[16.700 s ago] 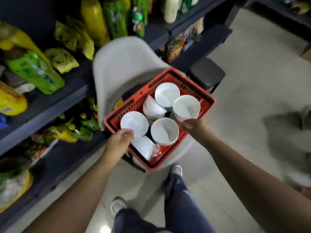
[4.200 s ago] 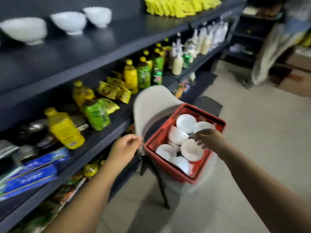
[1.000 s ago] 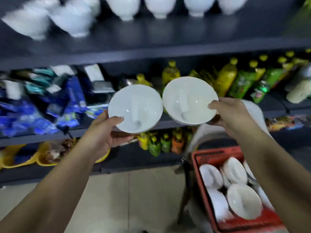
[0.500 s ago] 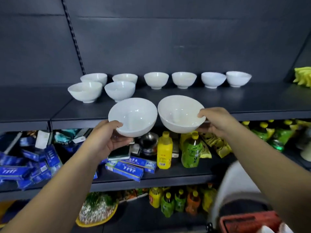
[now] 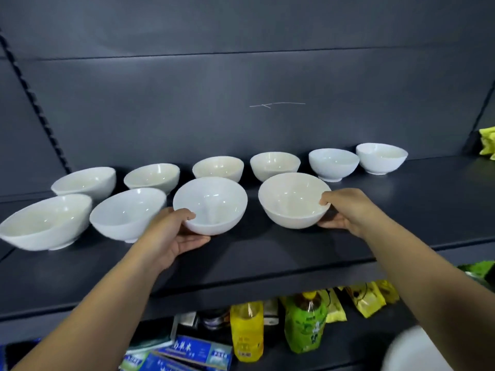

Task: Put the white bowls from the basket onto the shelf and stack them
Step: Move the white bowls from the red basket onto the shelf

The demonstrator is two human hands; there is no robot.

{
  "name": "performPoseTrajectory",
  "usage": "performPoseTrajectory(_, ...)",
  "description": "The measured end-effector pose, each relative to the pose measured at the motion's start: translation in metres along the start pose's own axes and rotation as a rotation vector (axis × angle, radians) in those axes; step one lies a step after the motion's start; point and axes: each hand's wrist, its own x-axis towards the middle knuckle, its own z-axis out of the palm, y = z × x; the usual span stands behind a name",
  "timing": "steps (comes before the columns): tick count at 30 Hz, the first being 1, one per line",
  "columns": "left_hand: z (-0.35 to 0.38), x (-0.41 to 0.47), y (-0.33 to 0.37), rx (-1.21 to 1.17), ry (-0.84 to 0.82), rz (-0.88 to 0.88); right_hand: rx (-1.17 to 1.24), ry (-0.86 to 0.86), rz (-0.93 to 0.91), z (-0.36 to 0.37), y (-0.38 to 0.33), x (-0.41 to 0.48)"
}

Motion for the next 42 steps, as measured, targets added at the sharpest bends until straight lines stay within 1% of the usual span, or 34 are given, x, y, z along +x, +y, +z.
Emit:
performPoseTrajectory(6, 0.017, 0.042, 0.062, 0.06, -0.022, 0.096, 0.026, -0.031, -0.126, 0.012, -0.06, 0.041)
performPoseTrajectory(10, 0.032, 0.086, 0.088, 0.122, 0.0, 0.09, -0.039, 0.031, -0.162, 0.028, -0.091, 0.075)
performPoseTrajectory(18, 0.032, 0.163, 0.088, 0.54, 0.083, 0.177, -0.275, 0.129, -0.084, 0.046, -0.091, 0.141)
performPoseTrajectory(23, 0.031, 0.182, 0.089, 0.664, 0.1, 0.208, -0.424, 0.196, -0.147, 0.049, -0.092, 0.157)
performPoseTrajectory(26, 0.029, 0.189, 0.092, 0.685, 0.121, 0.226, -0.494, 0.218, -0.195, 0.049, -0.094, 0.161)
performPoseTrajectory(29, 0.03, 0.193, 0.096, 0.756, 0.163, 0.265, -0.556, 0.233, -0.219, 0.049, -0.094, 0.166)
performPoseTrajectory(31, 0.029, 0.194, 0.099, 0.839, 0.195, 0.299, -0.56, 0.241, -0.215, 0.049, -0.092, 0.17)
performPoseTrajectory(33, 0.03, 0.193, 0.102, 0.971, 0.219, 0.334, -0.557, 0.253, -0.208, 0.051, -0.088, 0.173)
performPoseTrajectory(36, 0.033, 0.194, 0.106, 1.145, 0.287, 0.391, -0.496, 0.269, -0.195, 0.053, -0.085, 0.176)
performPoseTrajectory(39, 0.034, 0.198, 0.107, 1.182, 0.29, 0.366, -0.473, 0.268, -0.179, 0.054, -0.079, 0.178)
performPoseTrajectory(42, 0.033, 0.199, 0.103, 1.168, 0.293, 0.342, -0.421, 0.244, -0.143, 0.056, -0.072, 0.179)
